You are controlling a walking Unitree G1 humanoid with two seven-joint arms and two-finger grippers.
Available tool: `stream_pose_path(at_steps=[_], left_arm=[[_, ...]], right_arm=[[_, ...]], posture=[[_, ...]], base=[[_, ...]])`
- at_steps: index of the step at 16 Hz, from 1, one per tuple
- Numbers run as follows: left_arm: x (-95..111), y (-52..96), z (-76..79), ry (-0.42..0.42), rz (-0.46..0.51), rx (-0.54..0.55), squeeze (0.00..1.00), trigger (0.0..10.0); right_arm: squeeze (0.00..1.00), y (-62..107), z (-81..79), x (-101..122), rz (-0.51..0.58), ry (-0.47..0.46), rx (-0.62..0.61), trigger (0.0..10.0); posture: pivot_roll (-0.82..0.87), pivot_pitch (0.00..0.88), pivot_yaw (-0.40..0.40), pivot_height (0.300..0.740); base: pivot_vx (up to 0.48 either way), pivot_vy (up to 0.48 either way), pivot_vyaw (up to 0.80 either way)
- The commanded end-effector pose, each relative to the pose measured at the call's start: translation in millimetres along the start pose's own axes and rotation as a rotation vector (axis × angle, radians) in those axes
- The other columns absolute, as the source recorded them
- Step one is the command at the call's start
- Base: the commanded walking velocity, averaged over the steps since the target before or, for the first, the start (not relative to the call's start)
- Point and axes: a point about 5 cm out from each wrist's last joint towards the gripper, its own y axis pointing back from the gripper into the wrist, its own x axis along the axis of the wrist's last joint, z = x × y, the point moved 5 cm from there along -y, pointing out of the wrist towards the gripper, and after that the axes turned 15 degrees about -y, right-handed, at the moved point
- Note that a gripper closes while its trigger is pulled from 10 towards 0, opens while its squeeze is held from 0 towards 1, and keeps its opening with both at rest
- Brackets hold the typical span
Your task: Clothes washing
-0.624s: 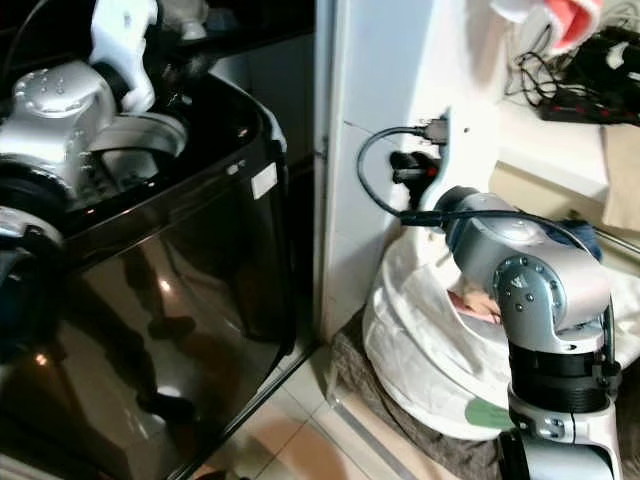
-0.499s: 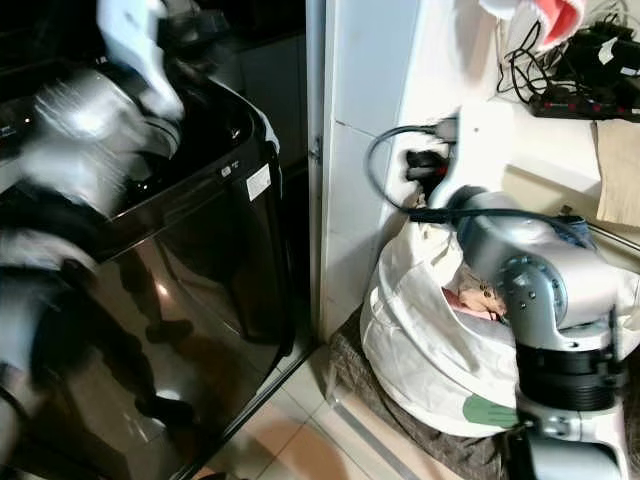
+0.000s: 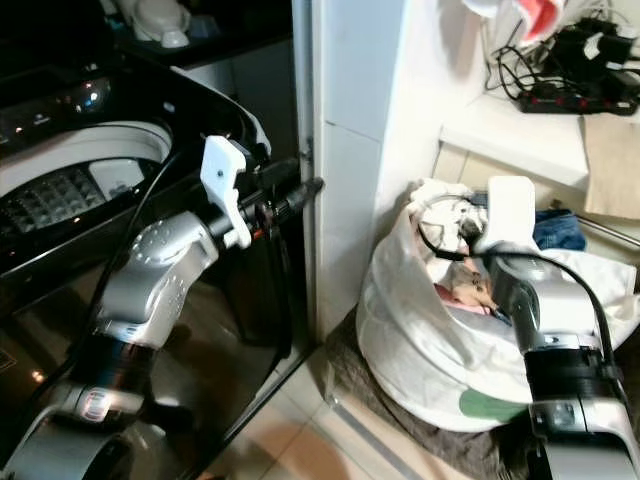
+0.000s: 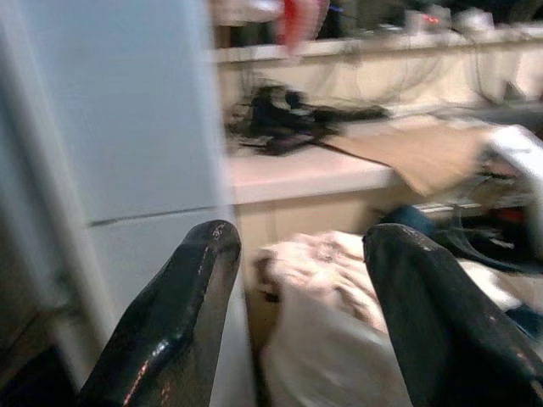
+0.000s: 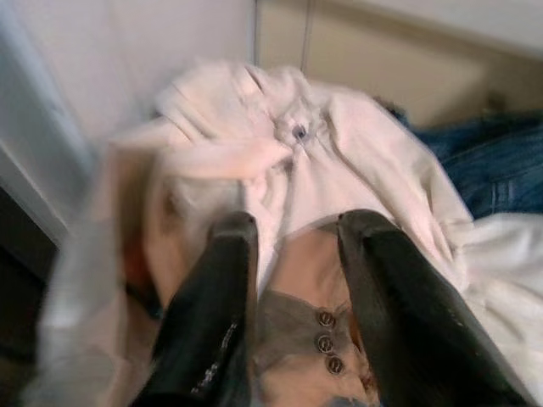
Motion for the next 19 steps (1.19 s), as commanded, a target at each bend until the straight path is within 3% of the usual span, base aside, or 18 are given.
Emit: stream_pose_path(at_steps=[1,2,3,5,7,8,10,16,17,19], left_arm=[[2.9,0.9,11.9,-0.023,-0.009,-0.066,0.0,10.0],[4.1,2.1,14.1,-0.03,-0.007,-0.067,0.0,10.0],[6.1,4.9,6.0,-0.032,-0.016,0.013,0.0,10.0],[4.1,12.2,8.4,-0.053,-0.051,-0.007,0.0,10.0],[4.5,23.8,17.3,-0.044,-0.078,-0.098,0.0,10.0],[8.6,34.1,32.3,-0.023,-0.087,-0.219,0.0,10.0],[12.0,46.1,43.7,-0.029,-0.105,-0.302,0.0,10.0],[37.0,75.2,45.4,-0.038,-0.139,-0.34,0.0,10.0],[42.8,83.9,55.1,-0.016,-0.146,-0.402,0.0,10.0],[47.4,93.6,64.4,0.001,-0.157,-0.455,0.0,10.0]], right_arm=[[1.0,-4.7,0.3,5.3,0.014,-0.004,0.021,10.0],[1.0,-8.4,0.8,2.5,0.005,-0.01,0.036,10.0],[1.0,-17.8,6.9,-5.5,-0.013,-0.006,0.039,10.0],[1.0,-23.4,10.7,-10.0,-0.016,-0.07,0.04,10.0],[1.0,-27.2,21.5,-21.6,-0.04,-0.051,-0.001,10.0],[1.0,-28.5,26.0,-29.5,-0.058,-0.037,-0.015,10.0],[1.0,-29.3,27.3,-36.1,-0.073,-0.018,-0.018,10.0],[1.0,-29.7,27.9,-57.4,-0.09,-0.003,-0.027,10.0],[0.0,-29.1,32.8,-61.6,-0.098,0.027,-0.072,10.0],[0.0,-28.3,38.3,-64.1,-0.086,0.068,-0.13,10.0]], posture=[[-0.06,0.0,0.067,0.74],[-0.06,0.0,0.068,0.74],[-0.04,0.0,0.071,0.74],[-0.02,0.0,0.074,0.74],[0.02,0.0,0.078,0.74],[0.06,0.0,0.085,0.74],[0.1,0.0,0.101,0.74],[0.25,0.066,0.157,0.74],[0.28,0.075,0.171,0.74],[0.3,0.082,0.176,0.74]], base=[[0.0,0.0,0.0],[0.0,0.0,0.0],[0.0,0.0,0.0],[0.0,0.0,0.0],[0.0,0.0,0.0],[0.0,0.0,0.0],[0.0,0.0,0.0],[0.0,0.0,0.0],[0.0,0.0,0.0],[0.0,0.0,0.0]])
